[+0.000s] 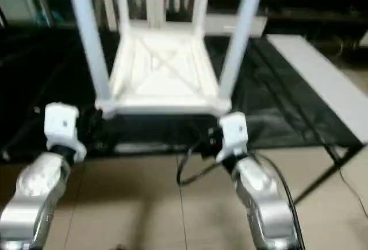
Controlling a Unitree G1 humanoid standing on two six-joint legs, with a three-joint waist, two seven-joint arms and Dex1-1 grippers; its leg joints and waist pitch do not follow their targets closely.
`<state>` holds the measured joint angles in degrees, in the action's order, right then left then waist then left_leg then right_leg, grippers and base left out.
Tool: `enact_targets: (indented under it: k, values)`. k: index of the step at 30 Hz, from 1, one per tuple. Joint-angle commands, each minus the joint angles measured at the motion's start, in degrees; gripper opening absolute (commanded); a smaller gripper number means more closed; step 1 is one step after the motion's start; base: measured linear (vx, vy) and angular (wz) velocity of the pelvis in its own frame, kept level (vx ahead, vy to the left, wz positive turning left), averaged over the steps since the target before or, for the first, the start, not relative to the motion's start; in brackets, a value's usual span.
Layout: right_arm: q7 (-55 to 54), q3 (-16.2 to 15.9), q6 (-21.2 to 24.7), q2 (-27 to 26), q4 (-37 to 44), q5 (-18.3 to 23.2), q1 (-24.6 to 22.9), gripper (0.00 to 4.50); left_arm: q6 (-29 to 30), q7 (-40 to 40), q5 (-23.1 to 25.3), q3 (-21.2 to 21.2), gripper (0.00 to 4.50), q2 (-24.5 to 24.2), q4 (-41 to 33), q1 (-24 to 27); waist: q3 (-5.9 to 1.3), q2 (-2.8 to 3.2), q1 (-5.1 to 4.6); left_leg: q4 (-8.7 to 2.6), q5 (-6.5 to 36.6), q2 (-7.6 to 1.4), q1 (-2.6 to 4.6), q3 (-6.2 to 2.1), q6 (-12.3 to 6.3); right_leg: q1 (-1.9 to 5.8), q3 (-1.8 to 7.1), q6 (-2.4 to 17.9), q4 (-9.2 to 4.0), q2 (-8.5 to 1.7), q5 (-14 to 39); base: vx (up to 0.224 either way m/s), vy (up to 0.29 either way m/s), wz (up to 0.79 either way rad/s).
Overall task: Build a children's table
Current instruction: Rotate leg to tighten
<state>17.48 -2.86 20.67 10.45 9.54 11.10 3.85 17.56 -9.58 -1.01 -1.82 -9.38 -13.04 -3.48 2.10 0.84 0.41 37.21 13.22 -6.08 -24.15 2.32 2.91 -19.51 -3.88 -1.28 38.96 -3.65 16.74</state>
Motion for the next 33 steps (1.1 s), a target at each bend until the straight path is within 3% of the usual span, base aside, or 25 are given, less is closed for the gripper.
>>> enact_targets:
  k: [1, 2, 4, 8, 10, 11, 12, 13, 14, 16, 17, 18, 19, 20, 22, 24, 25, 26, 27, 28, 29, 30, 31, 32, 33]
  values:
    - [-0.1, 1.0, 0.3, 0.4, 0.0, 0.1, 0.1, 3.74, 0.1, 0.1, 0.1, 1.1, 1.18, -0.3, -0.1, -1.0, -2.39, -2.34, 1.27, -0.9, 11.0, -2.47, 0.88, 0.55, 0.57, -0.07, 5.63, -0.4, -11.39, -10.9, 32.8, -0.122, -0.122, -0.2]
    - [-0.1, 1.1, 0.3, 0.4, 0.0, 0.0, 0.1, 3.74, -0.2, 0.1, 0.2, 1.2, 1.18, -0.4, -0.1, -1.0, -2.43, -2.17, 1.89, -2.06, 2.2, -3.14, -0.19, 1.18, -1.07, 0.67, 5.38, -0.4, -10.62, -9.81, 33.1, -0.092, -0.09, -0.21]
    - [-0.1, 1.3, 0.3, 0.2, 0.0, -0.2, 0.2, 3.74, -0.2, 0.5, 0.7, 1.1, 1.18, -0.6, 0.0, -1.1, -2.31, -0.86, 2.05, -5.47, 2.4, -4.59, -0.03, 1.8, -0.5, -0.05, 3.13, 2.8, -9.12, -6.01, 24.4, -0.074, -0.079, -0.19]
    - [-0.7, 1.1, -0.6, 0.8, -0.2, -1.2, 0.8, 3.74, -0.1, 0.5, 1.1, 1.0, 1.18, -0.6, 0.1, -1.0, -1.44, 0.69, 0.67, -6.58, 30.5, -5.8, 3.63, 2.34, 2.79, -0.62, 1.86, 4.1, -10.3, -4.57, 38.0, 0.0, 0.0, 0.0]
    - [-0.9, 0.9, -0.7, 1.1, -0.7, -1.6, 1.2, 3.74, 0.0, 0.5, 1.0, 0.9, 1.18, -0.5, 0.1, -1.0, -1.26, 1.2, 0.2, -7.73, 35.8, -6.21, 4.28, 1.95, 2.32, 0.92, 0.63, 4.4, -10.31, -3.18, 32.6, 0.014, 0.027, -0.06]
    - [-0.9, 1.0, -0.7, 1.0, -0.8, -1.6, 1.3, 3.74, 0.0, 0.5, 1.0, 0.9, 1.18, -0.5, 0.1, -1.0, -0.83, 0.72, 0.57, -8.97, 37.5, -4.98, 1.75, 1.05, 0.74, 3.62, -1.22, 4.7, -10.63, -3.74, 30.0, 0.057, 0.07, -0.03]
    - [-1.1, 1.0, -0.7, 1.0, -1.0, -1.6, 1.5, 3.74, 0.0, 0.6, 0.9, 0.9, 1.18, -0.5, 0.0, -0.9, -1.27, 1.54, 0.58, -9.29, 35.4, -4.55, 0.52, 1.25, -0.49, 5.36, -1.13, 4.3, -10.2, -3.73, 29.1, 0.057, 0.07, -0.03]
    - [-1.1, 1.0, -0.7, 1.0, -1.0, -1.6, 1.5, 3.74, 0.0, 0.6, 0.9, 0.9, 1.18, -0.5, 0.0, -0.9, -0.87, 1.17, 1.03, -8.45, 29.9, -3.01, -0.75, 1.67, -3.42, 6.87, -1.8, 4.0, -11.9, -6.0, 32.9, 0.069, 0.072, 0.28]
    - [-1.1, 1.1, -0.7, 1.0, -1.0, -1.6, 1.5, 3.74, 0.1, 0.7, 0.8, 1.0, 1.18, -0.6, -0.1, -0.8, -1.13, 0.89, 0.9, -6.32, 22.7, -3.15, -0.74, 2.17, -5.51, 8.02, -2.17, 4.9, -13.89, -8.08, 35.9, 0.103, 0.077, 0.52]
    - [-1.3, 1.5, -0.5, 0.5, -0.9, -1.2, 1.5, 3.74, 0.1, 0.8, 0.7, 1.0, 1.18, -0.6, -0.1, -0.8, -1.27, 1.03, 0.85, -5.67, 15.9, -3.59, -0.48, 2.51, -8.07, 9.36, -4.0, 5.8, -14.96, -8.17, 33.5, 0.113, 0.073, 0.55]
    - [-1.4, 1.8, -0.3, 0.2, -0.8, -1.0, 1.4, 3.74, 0.1, 0.8, 0.7, 1.0, 1.18, -0.6, -0.1, -0.8, -2.16, 2.58, -1.04, -8.12, 21.9, -8.02, 8.98, 0.4, -4.92, 3.27, -3.21, 8.4, -10.58, -2.7, 21.7, 0.178, 0.043, 0.39]
    - [-1.3, 1.9, -0.3, 0.2, -0.7, -1.0, 1.4, 3.74, 0.2, 0.8, 0.7, 1.1, 1.18, -0.6, -0.2, -0.7, -1.98, 3.11, -2.34, -9.63, 24.9, -9.55, 9.98, -2.02, -5.48, 1.76, -2.85, 8.5, -6.22, -0.36, 13.9, 0.178, 0.043, 0.39]
    - [-1.3, 1.9, -0.4, 0.2, -0.7, -1.1, 1.4, 3.74, 0.2, 0.9, 0.8, 1.1, 1.18, -0.6, -0.3, -0.7, -2.19, 2.49, -2.76, -10.37, 26.1, -11.48, 11.65, -4.09, -9.03, -0.4, -1.21, 5.8, -2.13, -0.35, 6.6, 0.199, 0.04, 0.13]
    - [-1.0, 1.8, -0.3, 0.4, -0.7, -1.0, 1.3, 3.74, 0.2, 0.9, 0.7, 1.0, 1.18, -0.5, -0.3, -0.6, -2.44, 2.17, -2.65, -9.26, 20.0, -11.57, 12.48, -4.46, -15.75, -2.73, -0.01, 2.2, -0.08, -1.03, 3.3, 0.19, 0.023, 0.1]
    - [-0.4, 1.3, -0.3, 0.8, -0.5, -0.6, 1.0, 3.74, 0.2, 0.9, 0.8, 1.0, 1.18, -0.4, -0.4, -0.5, -1.98, 1.19, -2.55, -9.35, 14.8, -9.99, 11.21, -1.76, -20.48, -3.63, 0.53, 0.7, -0.15, -1.87, -2.1, 0.186, 0.005, 0.1]
    - [-0.4, 1.3, -0.4, 0.8, -0.3, -0.5, 0.8, 3.74, 0.3, 0.9, 0.6, 1.0, 1.18, -0.3, -0.5, -0.4, -1.61, -2.06, -1.77, -7.94, 18.2, -4.17, 7.05, 3.36, -16.88, -0.25, 3.89, 2.8, -7.47, -4.33, -4.4, 0.149, -0.042, 0.05]
    - [-0.4, 1.3, -0.4, 0.8, -0.3, -0.5, 0.7, 3.74, 0.3, 0.9, 0.6, 1.0, 1.18, -0.3, -0.6, -0.3, -1.91, -4.08, 0.47, 0.1, 15.3, 0.53, 4.67, 5.83, -13.48, 4.09, 10.22, 5.5, -12.24, -8.79, 17.0, 0.147, -0.089, 0.11]
    - [-0.4, 1.3, -0.4, 0.8, -0.3, -0.5, 0.7, 3.74, 0.3, 0.8, 0.6, 1.0, 1.18, -0.3, -0.6, -0.3, -2.37, -2.99, 1.24, 2.45, 10.2, -1.08, 2.44, 3.87, -12.06, 6.49, 12.1, 9.8, -12.25, -12.29, 21.3, 0.175, -0.07, 0.01]
    - [-0.6, 1.5, -0.4, 0.6, -0.2, -0.6, 0.5, 3.74, 0.3, 0.6, 0.2, 1.0, 1.18, -0.3, -0.8, -0.1, -2.97, -3.4, 1.68, 3.71, 0.3, -1.03, -1.64, 2.7, -8.6, 8.64, 10.53, 14.8, -9.59, -9.48, 7.0, 0.175, -0.07, 0.01]
    - [-0.6, 1.7, -0.4, 0.5, -0.2, -0.6, 0.5, 3.74, 0.3, 0.5, -0.2, 1.0, 1.18, -0.1, -0.9, 0.1, -2.73, -2.82, 1.73, 2.89, -3.3, -1.39, -1.67, 2.51, -7.68, 7.84, 9.53, 17.0, -8.88, -8.85, -2.4, 0.174, -0.025, -0.05]
    - [-0.6, 1.7, -0.3, 0.4, -0.1, -0.5, 0.4, 3.74, 0.3, 0.5, -0.3, 0.9, 1.18, 0.0, -0.9, 0.1, -3.03, -1.61, 1.77, -0.9, -11.6, -2.52, -0.98, 2.5, -6.68, 6.21, 6.37, 19.4, -6.43, -5.67, -19.9, 0.11, 0.002, 0.06]
    - [-0.4, 1.8, -0.3, 0.2, 0.3, -0.2, 0.2, 3.74, 0.9, 0.8, -0.3, 0.7, 1.18, 0.1, -1.1, 0.4, -3.08, -0.85, 1.5, -3.41, -16.1, -3.11, 0.1, 2.81, -7.07, 5.16, 4.28, 18.3, -5.29, -3.5, -23.8, 0.11, 0.002, 0.06]
    - [-0.4, 1.8, -0.3, 0.2, 0.3, -0.2, 0.2, 3.74, 0.9, 0.8, -0.3, 0.7, 1.18, 0.1, -1.1, 0.4, -3.98, 2.23, 1.47, -4.42, -22.5, -5.94, 3.16, 1.31, -9.91, 2.33, 1.98, 12.3, -3.31, -0.98, -24.3, 0.0, 0.0, 0.0]
    - [-0.3, 1.7, -0.3, 0.3, 0.5, 0.0, 0.0, 3.74, 1.6, 0.9, -0.7, 0.4, 1.39, 0.4, -1.0, 0.5, -4.54, 2.65, 0.03, -2.62, -36.1, -9.52, 5.7, -1.57, -15.37, -0.96, 2.43, 8.9, -0.9, -1.48, -21.5, 0.068, 0.06, -0.06]
    - [0.1, 1.8, -0.4, 0.3, 0.9, 0.7, -0.4, 3.74, 1.2, 1.1, -1.7, -0.5, 1.39, 1.0, -1.4, 0.8, -4.69, 1.95, 0.58, -1.88, -45.6, -10.08, 6.63, -1.86, -15.77, -2.42, 3.95, 7.3, -2.06, -3.2, -19.7, 0.068, 0.06, -0.06]
